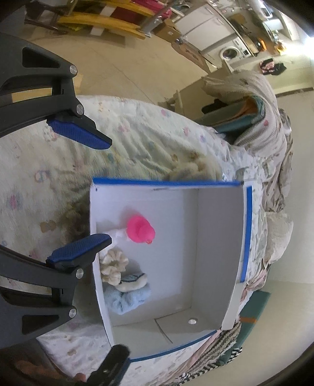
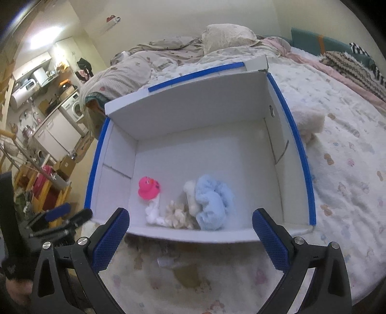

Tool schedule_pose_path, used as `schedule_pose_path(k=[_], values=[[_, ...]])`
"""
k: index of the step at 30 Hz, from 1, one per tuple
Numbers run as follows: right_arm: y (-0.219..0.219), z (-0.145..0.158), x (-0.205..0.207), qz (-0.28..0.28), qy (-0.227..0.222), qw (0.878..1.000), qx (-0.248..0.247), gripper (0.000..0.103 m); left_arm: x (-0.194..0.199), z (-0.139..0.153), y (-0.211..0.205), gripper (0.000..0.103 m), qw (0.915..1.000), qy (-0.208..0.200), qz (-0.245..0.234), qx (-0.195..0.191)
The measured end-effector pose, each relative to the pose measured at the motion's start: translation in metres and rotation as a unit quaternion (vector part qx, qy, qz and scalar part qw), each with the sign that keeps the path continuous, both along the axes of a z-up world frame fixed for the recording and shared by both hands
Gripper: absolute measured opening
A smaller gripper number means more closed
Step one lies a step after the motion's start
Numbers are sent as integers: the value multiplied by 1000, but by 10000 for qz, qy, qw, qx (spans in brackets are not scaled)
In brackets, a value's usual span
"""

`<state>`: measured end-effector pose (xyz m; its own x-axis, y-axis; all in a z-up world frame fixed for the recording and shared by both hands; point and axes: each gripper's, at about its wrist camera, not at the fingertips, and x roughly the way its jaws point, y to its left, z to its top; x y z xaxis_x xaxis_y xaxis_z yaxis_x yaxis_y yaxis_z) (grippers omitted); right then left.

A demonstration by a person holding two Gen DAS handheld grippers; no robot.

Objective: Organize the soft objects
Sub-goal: 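Withdraw both tools away from the box, then grasp the lace scrunchie with the left tool while the right tool grasps the beige cup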

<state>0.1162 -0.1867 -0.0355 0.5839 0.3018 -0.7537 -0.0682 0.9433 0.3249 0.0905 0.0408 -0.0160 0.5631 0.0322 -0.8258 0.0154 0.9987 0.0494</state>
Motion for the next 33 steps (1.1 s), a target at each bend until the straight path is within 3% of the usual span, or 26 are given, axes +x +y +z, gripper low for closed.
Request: schedule_pose_path(k=[21, 28, 33], values=[[10, -27, -40, 131, 560, 9983, 108, 103, -27, -22, 26, 70, 9982, 441, 378, -142], [0, -52, -34, -26, 1090, 9920, 631, 103, -21, -35, 39, 70, 9946, 677, 750, -255], [-1, -70, -28, -196, 1454, 9873, 602, 103, -14, -47, 44, 70, 9897, 959, 927, -521]])
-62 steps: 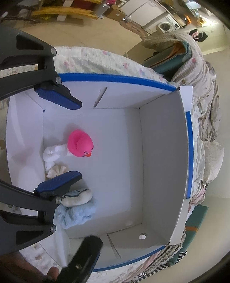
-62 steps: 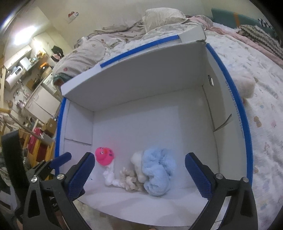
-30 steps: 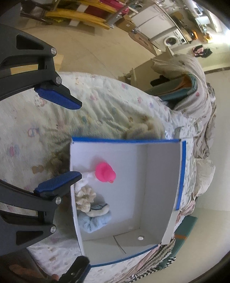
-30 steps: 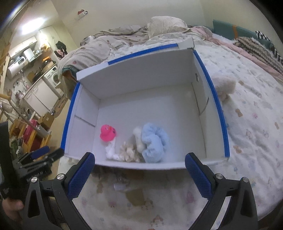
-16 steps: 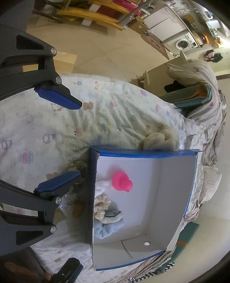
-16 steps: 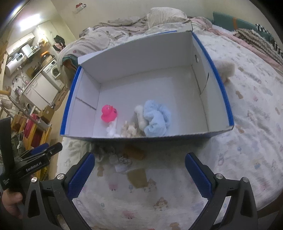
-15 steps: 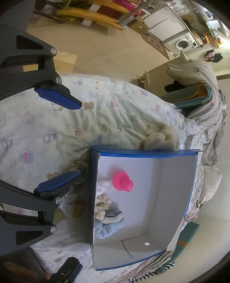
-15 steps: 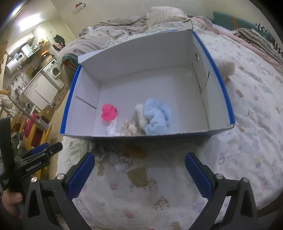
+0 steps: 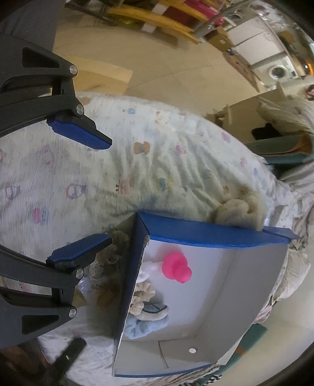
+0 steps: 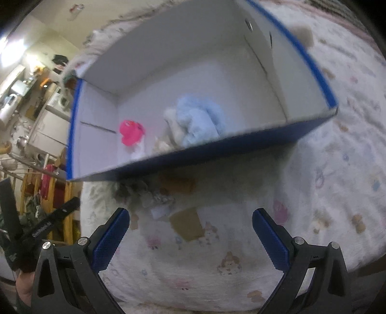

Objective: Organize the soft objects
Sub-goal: 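Grasp the lace scrunchie with the left tool while the right tool grasps the beige cup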

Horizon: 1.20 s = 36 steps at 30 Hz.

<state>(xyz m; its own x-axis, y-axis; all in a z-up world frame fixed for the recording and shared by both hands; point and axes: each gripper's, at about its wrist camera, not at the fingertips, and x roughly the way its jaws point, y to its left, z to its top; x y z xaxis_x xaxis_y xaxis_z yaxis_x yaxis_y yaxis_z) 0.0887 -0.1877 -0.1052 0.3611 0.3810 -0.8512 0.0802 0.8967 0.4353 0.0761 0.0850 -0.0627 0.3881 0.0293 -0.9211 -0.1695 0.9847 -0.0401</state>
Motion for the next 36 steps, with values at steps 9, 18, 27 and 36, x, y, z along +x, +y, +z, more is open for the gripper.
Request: schedule_pose_path(k=[9, 18, 27, 36], values=[[44, -37, 10, 799, 637, 9933, -535, 82, 13, -14, -9, 70, 9990, 259, -8, -357], [72, -49, 17, 1322, 669, 9859, -779, 35, 33, -32, -19, 70, 9936, 471, -4, -1031], [55, -37, 16, 1077, 542, 9913, -520, 16, 52, -68, -38, 22, 9827, 987, -154, -1560], [30, -23, 14, 707, 425, 9964, -212, 16, 39, -47, -31, 9, 9872, 694, -232, -1415]])
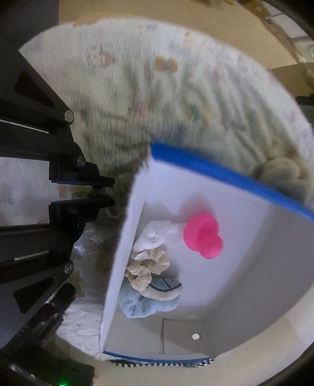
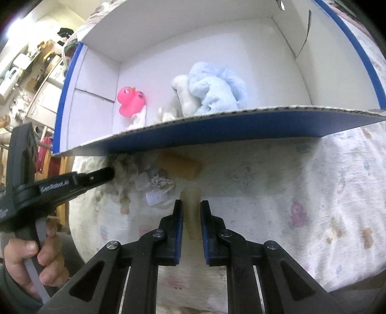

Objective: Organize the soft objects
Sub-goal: 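Grasp the lace scrunchie with the left tool while the right tool grasps the beige cup, then carry the lace scrunchie with the left tool while the right tool carries the beige cup into the box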

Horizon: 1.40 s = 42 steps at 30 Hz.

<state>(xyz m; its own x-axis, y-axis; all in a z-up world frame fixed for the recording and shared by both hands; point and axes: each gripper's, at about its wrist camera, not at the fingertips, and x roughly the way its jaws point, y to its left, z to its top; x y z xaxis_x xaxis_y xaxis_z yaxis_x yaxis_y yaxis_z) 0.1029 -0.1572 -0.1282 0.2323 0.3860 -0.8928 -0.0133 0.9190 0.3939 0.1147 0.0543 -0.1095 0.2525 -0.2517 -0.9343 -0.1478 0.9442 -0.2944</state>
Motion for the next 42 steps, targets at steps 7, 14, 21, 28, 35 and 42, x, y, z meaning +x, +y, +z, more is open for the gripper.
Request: schedule_pose_path(k=[7, 14, 21, 28, 35, 42], values=[[-17, 12, -8, -84, -205, 9995, 209, 16, -21, 28, 8, 9, 9980, -456, -57, 436], [-35, 31, -20, -107, -385, 9986, 359, 16, -34, 38, 17, 9, 9956, -654, -117, 664], [-35, 48, -27, -133, -558, 9977, 359, 16, -51, 58, 12, 9, 9902, -1000, -256, 944], [-39, 88, -43, -172, -966, 9937, 551, 16, -71, 97, 1, 9, 9827, -1343, -395, 1211], [-45, 111, -45, -261, -1123, 9912, 653, 16, -62, 147, -9, 9, 9748, -1754, -433, 1310], [-41, 125, -32, -280, -1117, 9893, 897, 16, -36, 178, -26, 9, 9661, -2092, -675, 1357]])
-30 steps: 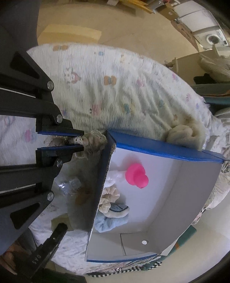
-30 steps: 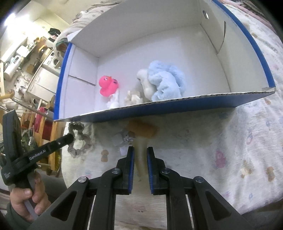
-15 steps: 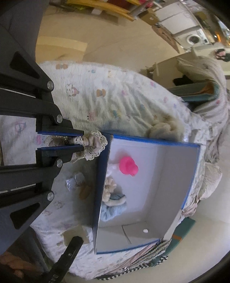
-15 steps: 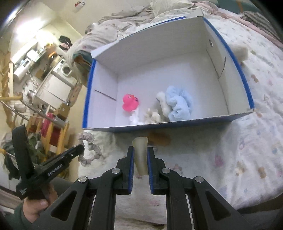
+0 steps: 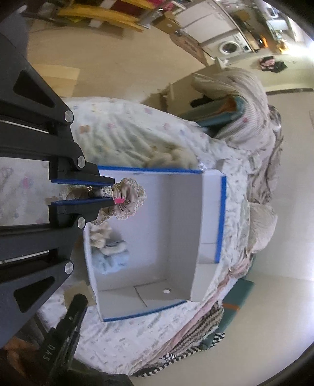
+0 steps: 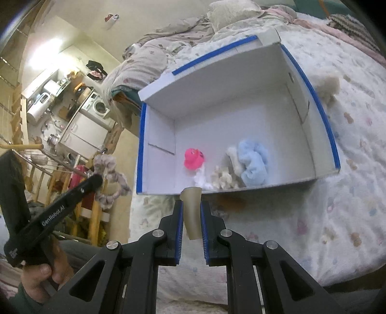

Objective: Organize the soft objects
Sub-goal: 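Carry the lace scrunchie with the left tool while the right tool carries the beige cup into the box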

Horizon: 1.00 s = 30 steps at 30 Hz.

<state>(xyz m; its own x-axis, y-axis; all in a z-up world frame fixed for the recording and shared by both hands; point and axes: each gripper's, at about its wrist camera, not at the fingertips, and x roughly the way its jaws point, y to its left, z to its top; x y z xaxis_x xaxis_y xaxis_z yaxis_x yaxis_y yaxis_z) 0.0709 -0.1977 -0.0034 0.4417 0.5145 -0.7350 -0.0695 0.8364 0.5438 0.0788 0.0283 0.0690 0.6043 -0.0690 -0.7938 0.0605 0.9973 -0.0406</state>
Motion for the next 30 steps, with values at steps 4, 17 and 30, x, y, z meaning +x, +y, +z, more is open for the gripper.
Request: schedule_pose_path(k=[4, 17, 30], values=[[0, 10, 13, 20, -75, 9999, -80, 16, 23, 3, -9, 9, 9999, -23, -129, -9], [-5, 22, 94, 20, -142, 9992, -361, 16, 93, -16, -41, 9, 9990, 70, -432, 131], [13, -26, 126, 158, 92, 9986, -491, 16, 130, -81, -47, 9, 9977, 393, -441, 334]])
